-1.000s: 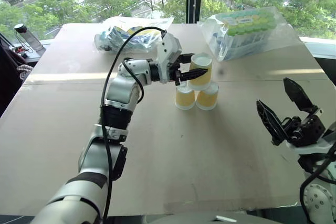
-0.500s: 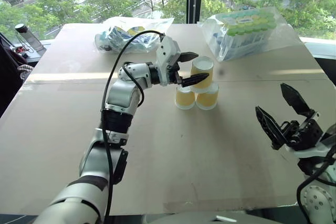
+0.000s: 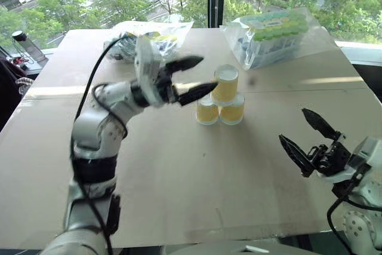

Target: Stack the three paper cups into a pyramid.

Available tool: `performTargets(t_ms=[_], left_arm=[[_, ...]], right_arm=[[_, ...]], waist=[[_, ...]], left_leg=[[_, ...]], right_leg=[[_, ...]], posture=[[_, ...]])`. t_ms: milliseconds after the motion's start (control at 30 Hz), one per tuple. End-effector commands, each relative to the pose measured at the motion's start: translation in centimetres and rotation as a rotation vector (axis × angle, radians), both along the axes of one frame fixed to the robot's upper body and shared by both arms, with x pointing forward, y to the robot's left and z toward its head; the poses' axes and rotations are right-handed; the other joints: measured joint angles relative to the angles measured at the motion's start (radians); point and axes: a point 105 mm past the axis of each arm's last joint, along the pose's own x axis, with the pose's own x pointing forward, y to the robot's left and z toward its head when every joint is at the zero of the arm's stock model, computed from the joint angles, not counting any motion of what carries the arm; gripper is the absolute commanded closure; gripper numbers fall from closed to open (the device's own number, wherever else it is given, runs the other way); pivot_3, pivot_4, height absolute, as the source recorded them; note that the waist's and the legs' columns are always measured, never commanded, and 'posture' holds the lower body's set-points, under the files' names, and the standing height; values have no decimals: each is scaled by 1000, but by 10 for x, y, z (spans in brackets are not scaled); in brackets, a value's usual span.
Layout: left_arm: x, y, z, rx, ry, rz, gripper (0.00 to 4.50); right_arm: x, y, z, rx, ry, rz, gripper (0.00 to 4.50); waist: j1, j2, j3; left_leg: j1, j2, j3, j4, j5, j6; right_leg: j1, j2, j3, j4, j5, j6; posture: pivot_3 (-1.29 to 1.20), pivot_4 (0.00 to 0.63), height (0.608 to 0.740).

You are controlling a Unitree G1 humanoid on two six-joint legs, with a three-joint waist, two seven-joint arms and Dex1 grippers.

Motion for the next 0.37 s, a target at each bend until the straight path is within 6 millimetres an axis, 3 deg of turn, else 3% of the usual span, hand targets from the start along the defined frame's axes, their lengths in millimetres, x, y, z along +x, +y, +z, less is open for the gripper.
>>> performTargets(t_ms=[33,167,300,367], left_arm=[[-38,7,-36,105,36,106,69],[-70,12,-84,168,169,212,69],[-69,21,-120,176,235,407,69],[-73,23,-132,194,230,442,69]], right_arm=[[0,-5,-14,-72,50,0,0],[-3,-16,-53,-209,168,-47,0],[-2,-29,-94,-336,357,-107,0],[-4,-32,-93,-307,368,-105,0]], waist=[[-1,-1,-1],[26,0,-2],[36,4,-4],[37,5,-5]], left_leg=[[-2,0,-3,1,0,0],[-3,-1,-2,-3,0,0],[-2,-1,-2,-3,-3,4],[1,-1,-1,-3,-3,5]], right_leg=[[0,0,-1,-1,0,0],[-1,-2,1,-6,0,0],[1,-3,0,-7,-2,-4],[4,-3,1,-6,-2,-4]], posture=[[0,150,740],[0,150,740],[0,150,740],[0,150,740]])
